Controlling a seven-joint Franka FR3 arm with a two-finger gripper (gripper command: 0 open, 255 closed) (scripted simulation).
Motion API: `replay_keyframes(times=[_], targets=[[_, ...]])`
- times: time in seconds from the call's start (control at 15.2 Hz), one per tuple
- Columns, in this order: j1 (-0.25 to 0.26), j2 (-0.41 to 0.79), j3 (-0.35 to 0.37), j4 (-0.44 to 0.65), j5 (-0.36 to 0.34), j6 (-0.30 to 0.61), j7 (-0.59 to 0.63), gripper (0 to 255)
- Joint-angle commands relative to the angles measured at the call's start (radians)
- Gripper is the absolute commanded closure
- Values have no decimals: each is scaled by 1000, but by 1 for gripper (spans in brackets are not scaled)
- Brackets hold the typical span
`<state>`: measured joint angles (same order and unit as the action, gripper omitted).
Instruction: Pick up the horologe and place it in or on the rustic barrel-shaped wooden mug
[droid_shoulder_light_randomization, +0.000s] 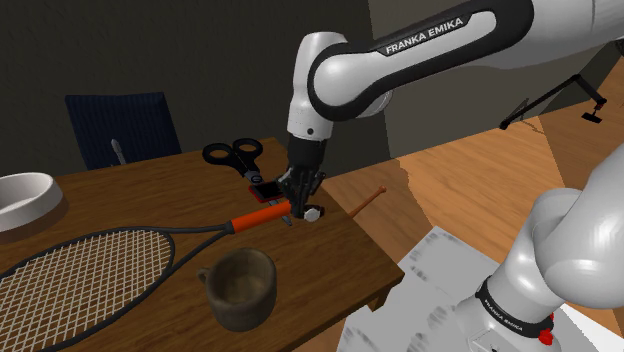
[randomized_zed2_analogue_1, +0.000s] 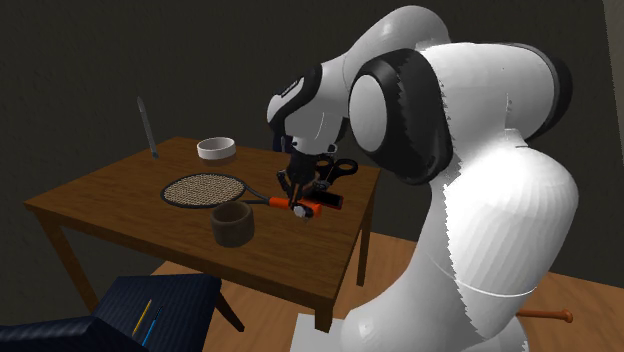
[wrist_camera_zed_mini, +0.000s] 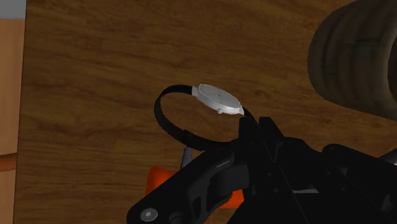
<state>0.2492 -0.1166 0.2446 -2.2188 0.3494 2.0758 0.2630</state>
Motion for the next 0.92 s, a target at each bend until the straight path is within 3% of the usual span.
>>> replay_keyframes(times=[0.0,0.86], targets=[[-1,-9,-2,20,-3,-29,7,255],[-8,-55,-13,147,-18,-198,48,255]])
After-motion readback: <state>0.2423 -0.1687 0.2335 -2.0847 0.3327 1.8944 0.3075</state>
